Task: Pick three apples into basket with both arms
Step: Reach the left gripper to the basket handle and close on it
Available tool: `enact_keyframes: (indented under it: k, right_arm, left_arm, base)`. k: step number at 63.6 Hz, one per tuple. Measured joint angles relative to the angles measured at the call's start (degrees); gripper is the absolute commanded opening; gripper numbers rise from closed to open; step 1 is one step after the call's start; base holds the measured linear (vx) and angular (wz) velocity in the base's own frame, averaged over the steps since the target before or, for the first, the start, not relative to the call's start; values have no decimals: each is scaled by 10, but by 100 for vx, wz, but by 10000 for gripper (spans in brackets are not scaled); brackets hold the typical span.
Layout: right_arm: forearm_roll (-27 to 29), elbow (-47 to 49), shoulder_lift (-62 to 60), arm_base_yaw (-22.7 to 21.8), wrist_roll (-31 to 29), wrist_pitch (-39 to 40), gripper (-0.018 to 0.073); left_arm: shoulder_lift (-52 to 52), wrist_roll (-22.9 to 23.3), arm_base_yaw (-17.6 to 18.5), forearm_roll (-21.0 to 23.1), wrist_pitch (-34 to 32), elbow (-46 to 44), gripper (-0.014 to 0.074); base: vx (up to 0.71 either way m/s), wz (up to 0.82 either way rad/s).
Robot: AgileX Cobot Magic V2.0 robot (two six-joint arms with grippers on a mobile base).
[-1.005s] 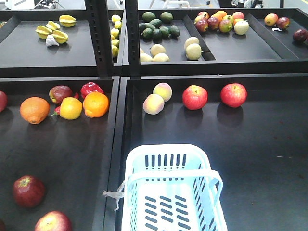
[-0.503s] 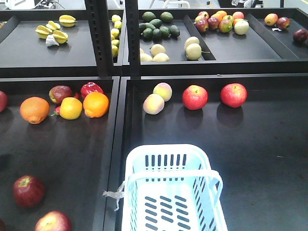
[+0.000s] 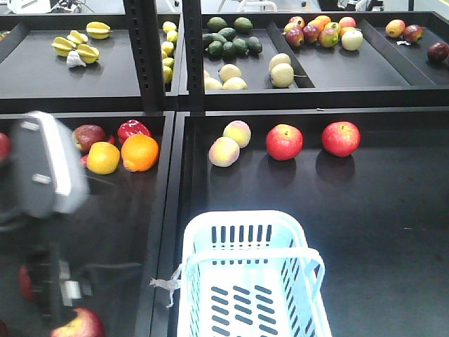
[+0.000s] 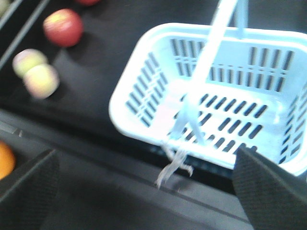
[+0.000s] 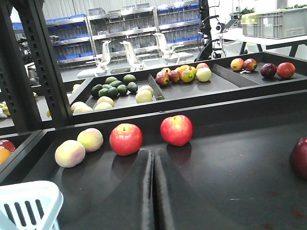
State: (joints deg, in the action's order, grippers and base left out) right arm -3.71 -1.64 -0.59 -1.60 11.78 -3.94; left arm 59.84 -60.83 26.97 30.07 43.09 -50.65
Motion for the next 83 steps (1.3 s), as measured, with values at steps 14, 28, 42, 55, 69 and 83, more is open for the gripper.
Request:
enact_keyframes:
  k: [14,28,42,55,69,83]
  right_arm:
    - [0,0,0,0,0,0,-9]
    - [0,0,0,0,0,0,-9]
    - [0,0,0,0,0,0,-9]
    - [0,0,0,0,0,0,-9]
    - [0,0,0,0,0,0,-9]
    - [0,0,0,0,0,0,-9]
  left_arm:
    - [89,-20,98,-6,-83,0,684]
    - [165,-21,164,-36,-132,-4,680]
    - [227,-23,185,-51,-145,-75,671]
    - [300,-23,185,-52,-126,-139,648]
    - [368,-23,185,-87,-99,-182,618]
    - [392,-23,185,-92,-83,-204,489]
  base:
    - [0,0]
    - [0,0]
    - [0,0]
    - [0,0]
    - [0,0]
    - [0,0]
